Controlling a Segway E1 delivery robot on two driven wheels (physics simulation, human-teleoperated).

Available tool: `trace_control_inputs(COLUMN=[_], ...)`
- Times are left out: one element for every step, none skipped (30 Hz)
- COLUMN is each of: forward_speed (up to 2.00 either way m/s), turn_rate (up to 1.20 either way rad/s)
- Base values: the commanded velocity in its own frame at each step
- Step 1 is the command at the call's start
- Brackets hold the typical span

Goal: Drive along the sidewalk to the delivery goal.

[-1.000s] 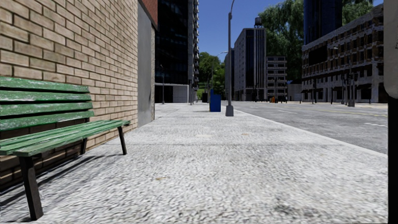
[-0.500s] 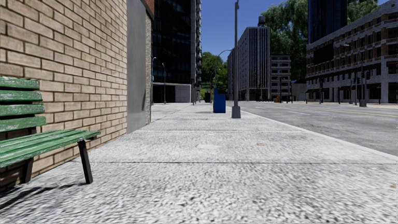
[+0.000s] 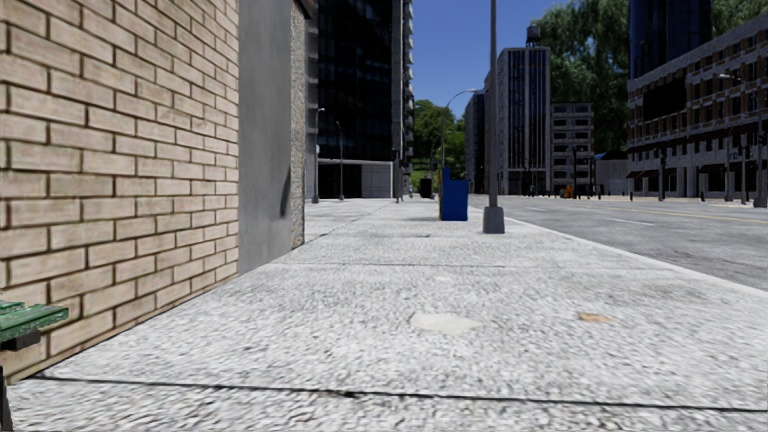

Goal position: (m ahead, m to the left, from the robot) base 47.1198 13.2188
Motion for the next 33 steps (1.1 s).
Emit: trace_control_inputs(forward_speed=[2.00, 2.00, 2.00, 2.00, 2.00, 2.00, 2.00, 2.00, 2.00, 2.00, 2.00, 2.00, 2.00, 2.00, 2.00, 2.00, 2.00, 2.00, 2.00, 2.00, 2.00, 2.00, 2.00, 2.00, 2.00, 2.00, 2.00, 2.00, 2.00, 2.00, 2.00, 2.00, 2.00], turn_rate=[0.18, 0.15, 0.12, 0.12, 0.12, 0.11, 0.11, 0.07, 0.07, 0.00, 0.00, 0.00, 0.00, 0.00, 0.00, 0.00, 0.00, 0.00, 0.00, 0.00, 0.00, 0.00, 0.00, 0.00, 0.00, 0.00, 0.00, 0.00, 0.00, 0.00, 0.00, 0.00, 0.00])
